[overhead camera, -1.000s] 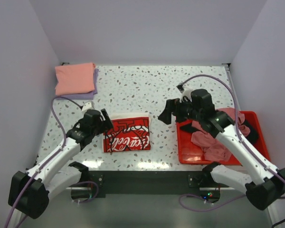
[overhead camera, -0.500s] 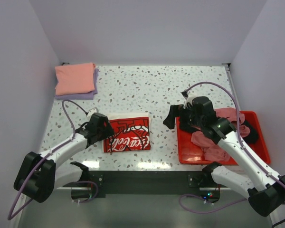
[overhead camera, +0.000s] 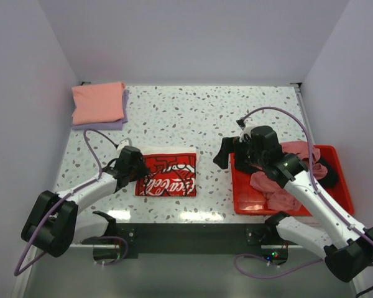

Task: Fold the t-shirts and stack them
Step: Neatly place the folded tshirt to the corner

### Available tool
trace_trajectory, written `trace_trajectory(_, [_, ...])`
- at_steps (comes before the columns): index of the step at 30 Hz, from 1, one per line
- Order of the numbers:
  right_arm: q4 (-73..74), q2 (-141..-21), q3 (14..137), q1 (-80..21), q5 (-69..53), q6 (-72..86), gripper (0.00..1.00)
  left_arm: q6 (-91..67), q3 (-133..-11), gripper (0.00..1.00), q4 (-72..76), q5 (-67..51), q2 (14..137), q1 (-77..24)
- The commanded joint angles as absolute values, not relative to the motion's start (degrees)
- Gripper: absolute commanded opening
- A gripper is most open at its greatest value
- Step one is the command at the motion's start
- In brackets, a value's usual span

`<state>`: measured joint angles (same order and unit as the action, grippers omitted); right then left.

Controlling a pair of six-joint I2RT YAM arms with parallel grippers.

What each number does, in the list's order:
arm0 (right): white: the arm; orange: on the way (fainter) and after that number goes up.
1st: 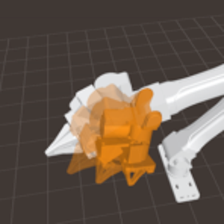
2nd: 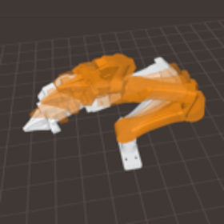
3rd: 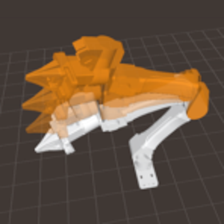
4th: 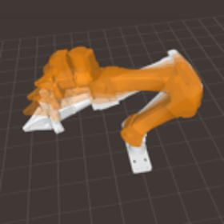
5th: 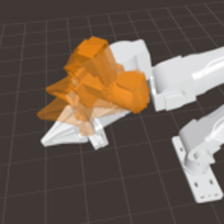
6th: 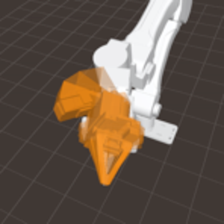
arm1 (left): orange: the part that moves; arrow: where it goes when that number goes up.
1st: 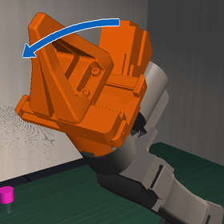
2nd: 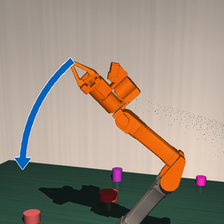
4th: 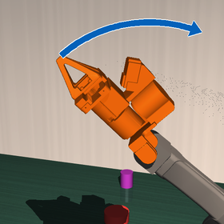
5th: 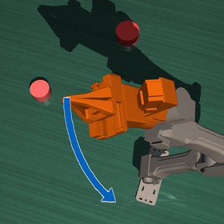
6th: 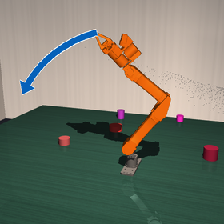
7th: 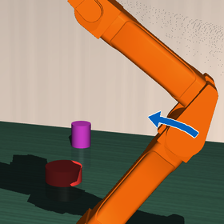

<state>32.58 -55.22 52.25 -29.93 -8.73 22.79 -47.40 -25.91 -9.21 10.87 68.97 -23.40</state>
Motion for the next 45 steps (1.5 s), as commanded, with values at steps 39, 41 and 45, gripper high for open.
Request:
trace_trajectory(39, [31.03, -63.37, 54.67, -29.88, 1.67, 13.01, 0.99, -15.66, -74.61, 0.00, -8.19, 42.45, 98.26, -19.87])
trace_trajectory(41, [30.59, -63.72, 54.32, -29.79, 2.81, 12.92, 0.99, -11.19, -76.89, 0.00, -4.49, 41.84, 100.10, -18.46])
trace_trajectory(45, [30.76, -64.77, 54.40, -29.71, 4.83, 12.75, 0.99, -4.76, -81.89, 0.00, -1.50, 38.50, 103.35, -15.74])
